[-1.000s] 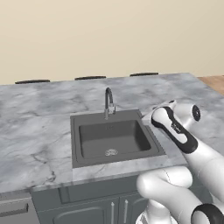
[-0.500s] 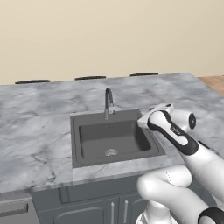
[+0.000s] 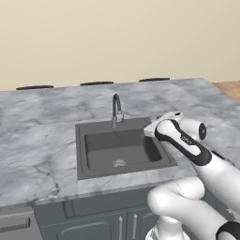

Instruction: Soak the sponge with water for a few seconds and then drop it inside the sink.

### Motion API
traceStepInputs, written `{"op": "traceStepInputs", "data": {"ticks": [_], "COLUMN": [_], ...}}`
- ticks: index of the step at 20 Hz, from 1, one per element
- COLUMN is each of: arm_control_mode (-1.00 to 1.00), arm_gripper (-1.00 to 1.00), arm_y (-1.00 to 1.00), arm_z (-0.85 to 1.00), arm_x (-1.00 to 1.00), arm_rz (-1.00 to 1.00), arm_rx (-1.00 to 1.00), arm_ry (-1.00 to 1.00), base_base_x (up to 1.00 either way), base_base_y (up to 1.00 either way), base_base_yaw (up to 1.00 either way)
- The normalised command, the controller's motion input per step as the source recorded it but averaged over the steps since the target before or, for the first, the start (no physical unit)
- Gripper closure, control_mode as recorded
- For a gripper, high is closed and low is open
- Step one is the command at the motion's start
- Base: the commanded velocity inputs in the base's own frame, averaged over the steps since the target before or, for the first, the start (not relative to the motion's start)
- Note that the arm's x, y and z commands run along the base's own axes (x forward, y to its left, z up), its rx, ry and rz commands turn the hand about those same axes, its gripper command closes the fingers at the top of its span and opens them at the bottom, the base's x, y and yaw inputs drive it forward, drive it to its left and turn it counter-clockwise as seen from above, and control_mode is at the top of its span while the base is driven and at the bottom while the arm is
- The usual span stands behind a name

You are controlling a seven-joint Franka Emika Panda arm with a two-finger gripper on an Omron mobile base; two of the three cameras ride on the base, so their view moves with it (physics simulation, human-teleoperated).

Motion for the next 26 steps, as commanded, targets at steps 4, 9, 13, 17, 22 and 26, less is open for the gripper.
{"op": "traceStepInputs", "data": {"ticks": [4,9,13,17,22,26], "arm_control_mode": [-1.0,-1.0,-1.0,-1.0,-1.0,-1.0], "arm_gripper": [-1.0,-1.0,-1.0,-1.0,-1.0,-1.0], "arm_y": [0.17,0.01,0.0,0.0,0.03,0.0], "arm_z": [0.01,0.0,0.0,-0.18,-0.13,0.0], "arm_x": [0.07,0.19,0.2,0.24,0.3,0.21], "arm_rz": [0.04,0.05,0.0,0.0,0.0,0.0], "arm_rx": [0.11,0.13,0.05,0.0,0.0,-0.05], "arm_ry": [-0.02,-0.06,-0.11,-0.07,0.0,0.11], "base_base_x": [0.0,0.0,0.0,0.0,0.0,0.0], "base_base_y": [0.0,0.0,0.0,0.0,0.0,0.0], "base_base_yaw": [0.0,0.0,0.0,0.0,0.0,0.0]}}
